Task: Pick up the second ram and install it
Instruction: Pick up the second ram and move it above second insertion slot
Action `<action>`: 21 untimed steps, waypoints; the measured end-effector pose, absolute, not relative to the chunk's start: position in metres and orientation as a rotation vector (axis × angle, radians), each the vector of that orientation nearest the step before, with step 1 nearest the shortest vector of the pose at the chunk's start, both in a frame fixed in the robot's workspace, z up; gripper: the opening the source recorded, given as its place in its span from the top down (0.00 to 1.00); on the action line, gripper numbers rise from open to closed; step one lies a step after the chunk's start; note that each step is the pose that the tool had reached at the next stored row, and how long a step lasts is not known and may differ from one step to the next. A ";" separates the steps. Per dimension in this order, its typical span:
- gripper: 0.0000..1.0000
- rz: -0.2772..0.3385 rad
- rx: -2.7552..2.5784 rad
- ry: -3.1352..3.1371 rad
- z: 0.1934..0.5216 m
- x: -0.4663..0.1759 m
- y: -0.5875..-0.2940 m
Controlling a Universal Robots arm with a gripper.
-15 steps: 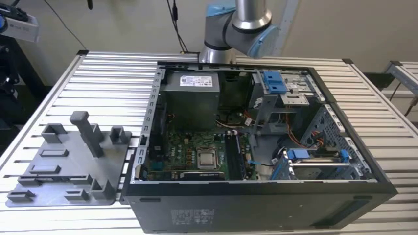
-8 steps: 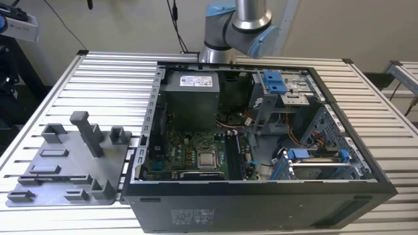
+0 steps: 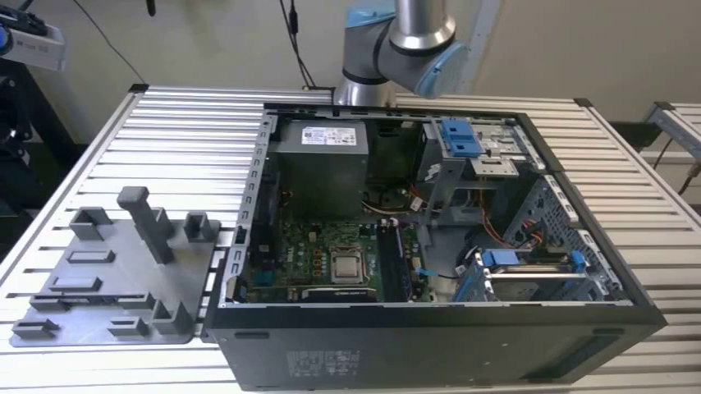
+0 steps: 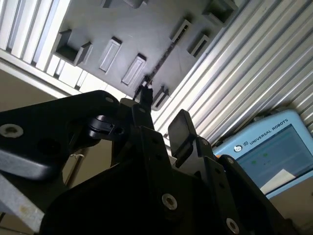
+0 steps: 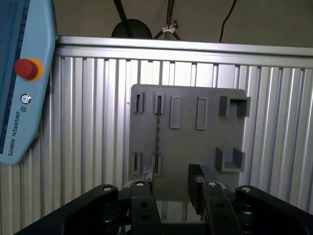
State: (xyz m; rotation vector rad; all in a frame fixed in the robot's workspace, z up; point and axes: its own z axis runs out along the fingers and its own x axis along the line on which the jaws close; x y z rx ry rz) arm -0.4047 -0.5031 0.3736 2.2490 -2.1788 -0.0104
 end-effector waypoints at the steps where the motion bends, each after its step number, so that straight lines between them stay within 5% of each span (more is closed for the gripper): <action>1: 0.58 -0.013 2.251 -2.180 0.373 -0.405 -0.503; 21: 0.58 -0.044 2.236 -2.204 0.350 -0.406 -0.504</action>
